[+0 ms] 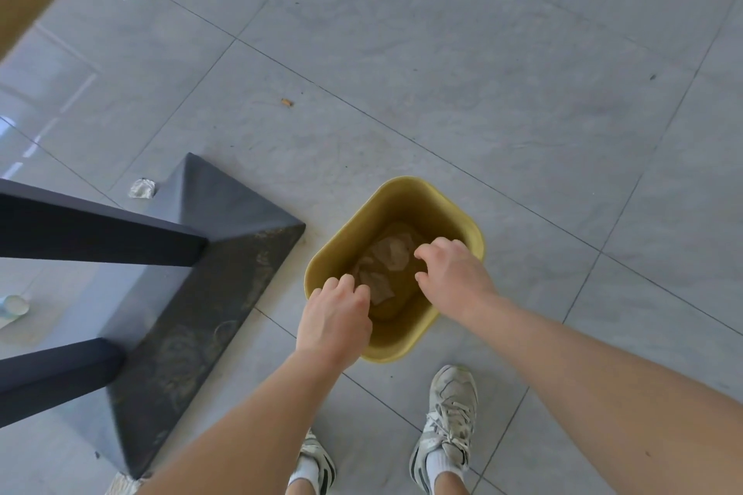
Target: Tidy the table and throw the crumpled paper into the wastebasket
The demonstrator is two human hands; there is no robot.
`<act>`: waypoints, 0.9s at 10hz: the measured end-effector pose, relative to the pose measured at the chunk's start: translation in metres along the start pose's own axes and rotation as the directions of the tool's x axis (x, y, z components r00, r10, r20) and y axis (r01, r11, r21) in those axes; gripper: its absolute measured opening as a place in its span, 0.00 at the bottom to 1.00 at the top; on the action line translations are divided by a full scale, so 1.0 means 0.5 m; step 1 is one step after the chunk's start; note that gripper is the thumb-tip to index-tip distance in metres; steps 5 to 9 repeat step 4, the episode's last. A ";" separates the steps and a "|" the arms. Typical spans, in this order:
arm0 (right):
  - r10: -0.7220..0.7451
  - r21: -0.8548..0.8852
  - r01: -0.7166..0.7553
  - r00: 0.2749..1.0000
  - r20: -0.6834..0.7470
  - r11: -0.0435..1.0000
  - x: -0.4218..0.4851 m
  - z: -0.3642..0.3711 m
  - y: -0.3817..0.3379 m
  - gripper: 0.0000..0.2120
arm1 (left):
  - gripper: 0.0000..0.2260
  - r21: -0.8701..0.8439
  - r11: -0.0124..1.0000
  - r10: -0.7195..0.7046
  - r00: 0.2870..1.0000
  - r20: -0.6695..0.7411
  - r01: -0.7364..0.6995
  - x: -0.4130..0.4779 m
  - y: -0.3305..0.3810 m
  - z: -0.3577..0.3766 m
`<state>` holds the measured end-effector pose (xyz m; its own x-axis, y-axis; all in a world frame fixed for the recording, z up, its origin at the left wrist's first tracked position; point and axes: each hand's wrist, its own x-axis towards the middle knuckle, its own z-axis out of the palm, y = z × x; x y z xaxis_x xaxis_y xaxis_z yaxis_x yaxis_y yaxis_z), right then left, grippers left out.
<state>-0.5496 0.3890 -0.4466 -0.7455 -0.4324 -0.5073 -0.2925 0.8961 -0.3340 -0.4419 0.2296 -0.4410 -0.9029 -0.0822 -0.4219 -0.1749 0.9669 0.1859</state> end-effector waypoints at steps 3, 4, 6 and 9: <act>0.017 0.000 -0.017 1.000 -0.008 1.000 -0.017 -0.044 -0.021 0.15 | 0.12 0.032 0.999 -0.038 0.999 -0.038 0.039 -0.020 -0.008 -0.064; 0.020 -0.004 -0.020 1.000 -0.009 1.000 -0.034 -0.071 -0.034 0.16 | 0.13 0.011 0.998 -0.059 0.998 -0.023 0.059 -0.038 0.000 -0.097; 0.020 -0.004 -0.020 1.000 -0.009 1.000 -0.034 -0.071 -0.034 0.16 | 0.13 0.011 0.998 -0.059 0.998 -0.023 0.059 -0.038 0.000 -0.097; 0.020 -0.004 -0.020 1.000 -0.009 1.000 -0.034 -0.071 -0.034 0.16 | 0.13 0.011 0.998 -0.059 0.998 -0.023 0.059 -0.038 0.000 -0.097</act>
